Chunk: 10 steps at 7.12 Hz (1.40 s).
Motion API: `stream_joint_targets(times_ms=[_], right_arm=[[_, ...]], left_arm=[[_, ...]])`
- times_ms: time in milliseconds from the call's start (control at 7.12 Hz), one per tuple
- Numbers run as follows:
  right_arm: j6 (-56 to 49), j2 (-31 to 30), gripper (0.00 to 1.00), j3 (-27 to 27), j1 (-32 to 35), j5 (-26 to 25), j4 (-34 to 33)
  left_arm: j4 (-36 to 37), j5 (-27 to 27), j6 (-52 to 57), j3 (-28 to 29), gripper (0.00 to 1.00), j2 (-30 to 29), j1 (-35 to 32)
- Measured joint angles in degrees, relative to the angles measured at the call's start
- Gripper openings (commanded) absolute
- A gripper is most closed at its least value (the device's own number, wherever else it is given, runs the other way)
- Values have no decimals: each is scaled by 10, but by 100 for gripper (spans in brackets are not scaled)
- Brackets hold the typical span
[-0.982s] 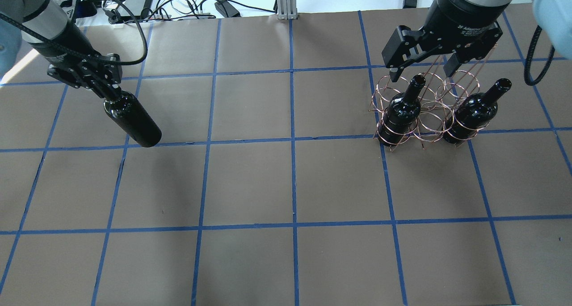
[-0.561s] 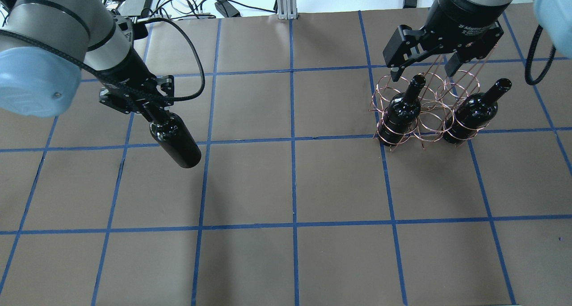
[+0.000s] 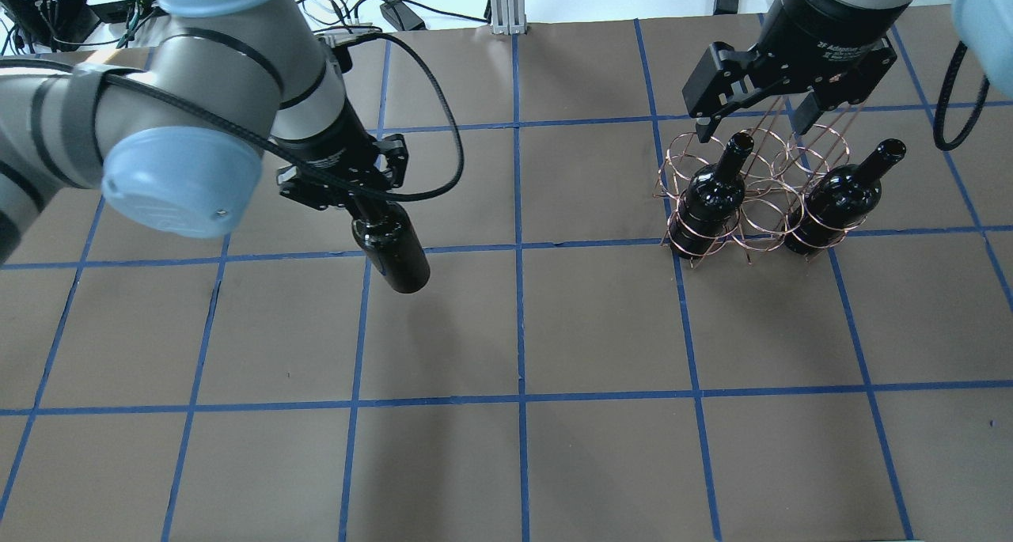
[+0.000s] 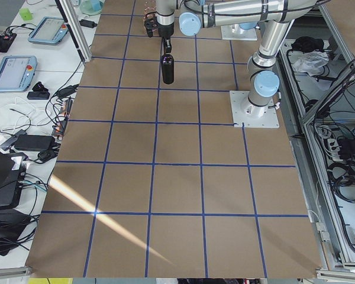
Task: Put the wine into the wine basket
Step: 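Lift the bottle with the left gripper and carry it toward the table center, then stand the bottle upright on the table and open the left gripper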
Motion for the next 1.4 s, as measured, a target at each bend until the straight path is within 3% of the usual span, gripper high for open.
stream_joint_targets(times_ms=[561, 1404], right_arm=[[0, 0, 100, 0, -1, 0, 0], [-1, 0, 100, 1, -1, 0, 1]], left_arm=[[2, -30, -95, 8, 0, -33, -110], [6, -9, -59, 8, 0, -39, -109]])
